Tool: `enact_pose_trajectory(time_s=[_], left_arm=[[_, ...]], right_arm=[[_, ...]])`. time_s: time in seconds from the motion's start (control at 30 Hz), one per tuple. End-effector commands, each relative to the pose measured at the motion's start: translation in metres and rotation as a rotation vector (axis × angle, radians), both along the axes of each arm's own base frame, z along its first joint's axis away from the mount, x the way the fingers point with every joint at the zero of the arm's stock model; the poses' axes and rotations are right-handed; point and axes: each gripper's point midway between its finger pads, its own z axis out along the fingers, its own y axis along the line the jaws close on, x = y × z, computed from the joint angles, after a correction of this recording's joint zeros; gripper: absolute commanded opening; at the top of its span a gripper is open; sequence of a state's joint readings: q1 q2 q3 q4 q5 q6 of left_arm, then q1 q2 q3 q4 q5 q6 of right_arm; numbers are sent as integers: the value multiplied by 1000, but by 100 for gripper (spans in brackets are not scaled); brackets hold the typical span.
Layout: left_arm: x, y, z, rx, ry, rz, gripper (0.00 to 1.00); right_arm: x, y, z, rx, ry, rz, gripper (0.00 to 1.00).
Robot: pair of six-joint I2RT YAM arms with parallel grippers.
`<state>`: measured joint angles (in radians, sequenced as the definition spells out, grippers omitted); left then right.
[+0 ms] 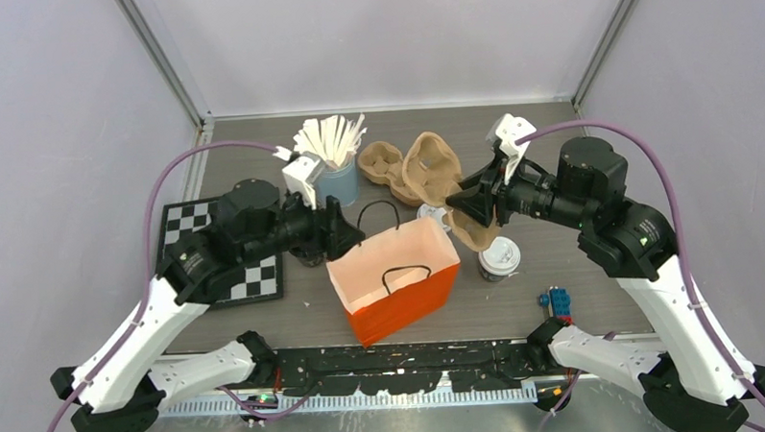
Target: Pack the takeout coffee
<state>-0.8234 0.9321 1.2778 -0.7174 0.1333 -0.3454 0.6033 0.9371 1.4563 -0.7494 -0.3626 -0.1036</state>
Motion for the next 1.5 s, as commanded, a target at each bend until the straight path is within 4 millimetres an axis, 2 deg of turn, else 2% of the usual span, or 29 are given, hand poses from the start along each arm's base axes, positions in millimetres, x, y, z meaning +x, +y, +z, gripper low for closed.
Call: enact_pose_trajectory(time_s=[0.0, 0.13, 0.3, 0.37, 0.53, 0.73, 0.87, 0.93, 1.0, 1.2, 1.47], left_arm=[[-19, 37, 8, -86, 223, 233, 59], [-41, 68, -1, -126, 404, 396, 56], [-59, 83, -15, -68, 514, 450, 53], [-63, 81, -21, -22, 552, 436, 54], [-74, 58, -38, 46, 675, 339, 54], [-71, 35, -49, 34, 716, 268, 53], [-68, 30, -58, 72, 723, 253, 49], [-64, 32, -61, 85, 701, 265, 44], [-57, 35, -62, 83, 646, 271, 32], [-29, 33, -45, -42, 401, 265, 2], [-5, 29, -36, 32, 202, 159, 0]], right_arm=[[-5, 13, 12, 21, -62, 89, 34], [-6, 22, 10, 24, -78, 139, 34], [-13, 33, 9, 39, -90, 205, 34], [-16, 36, 9, 41, -98, 219, 34], [-24, 39, 5, 40, -111, 252, 34], [-27, 48, -2, 25, -131, 291, 34], [-25, 55, -6, 5, -145, 312, 34], [-26, 58, -8, -3, -154, 324, 34], [-29, 61, -11, -14, -157, 340, 33], [-44, 75, -19, -37, -177, 396, 33], [-42, 89, -42, -126, -199, 430, 33]])
